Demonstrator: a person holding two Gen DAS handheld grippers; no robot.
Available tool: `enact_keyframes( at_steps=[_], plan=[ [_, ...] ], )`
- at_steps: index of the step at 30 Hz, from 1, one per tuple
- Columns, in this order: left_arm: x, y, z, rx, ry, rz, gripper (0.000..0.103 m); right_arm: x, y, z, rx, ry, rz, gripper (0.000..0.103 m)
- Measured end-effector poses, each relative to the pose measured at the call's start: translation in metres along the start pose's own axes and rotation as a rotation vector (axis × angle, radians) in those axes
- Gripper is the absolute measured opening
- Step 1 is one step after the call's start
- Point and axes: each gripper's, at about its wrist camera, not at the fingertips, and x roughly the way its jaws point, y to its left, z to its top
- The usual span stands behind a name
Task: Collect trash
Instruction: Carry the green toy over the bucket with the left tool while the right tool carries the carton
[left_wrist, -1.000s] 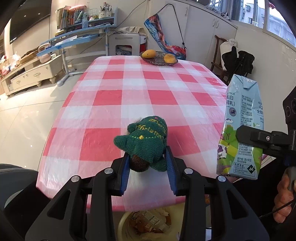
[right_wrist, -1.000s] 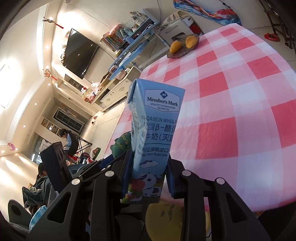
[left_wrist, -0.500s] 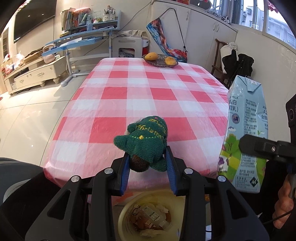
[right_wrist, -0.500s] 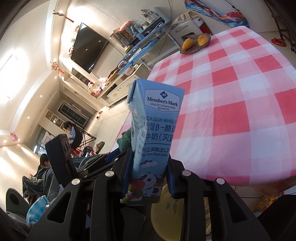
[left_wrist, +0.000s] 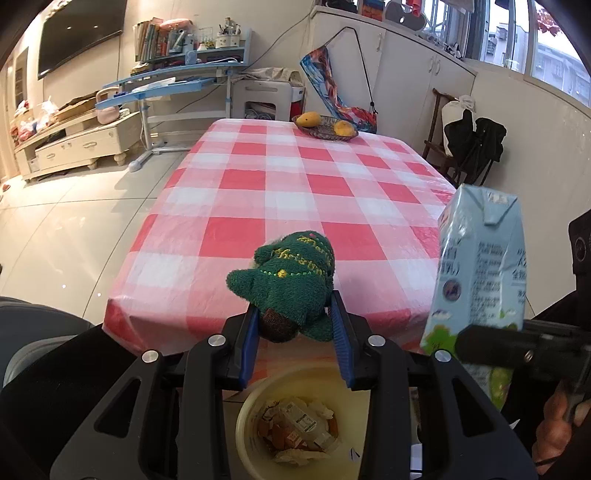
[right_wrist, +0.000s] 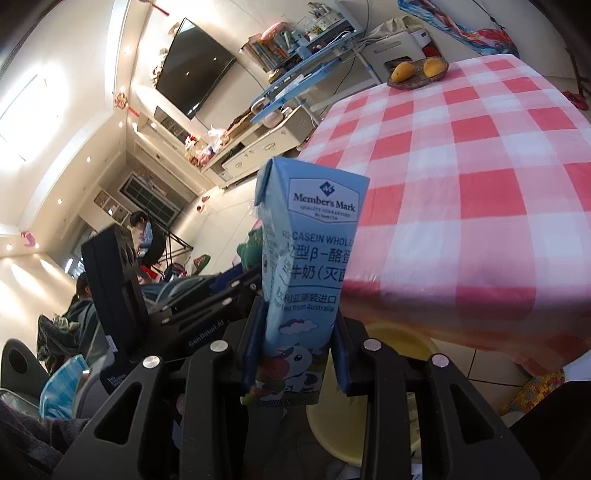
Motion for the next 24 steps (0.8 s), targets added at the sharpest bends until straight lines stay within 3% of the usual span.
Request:
enact_keyframes(
  at_steps=[24],
  plan=[
    [-0.034, 0.008, -0.026, -0.021, -0.004, 0.002, 0.034, 0.026, 0.014, -0.022, -0.072, 0.095, -0.052, 0.033]
  ],
)
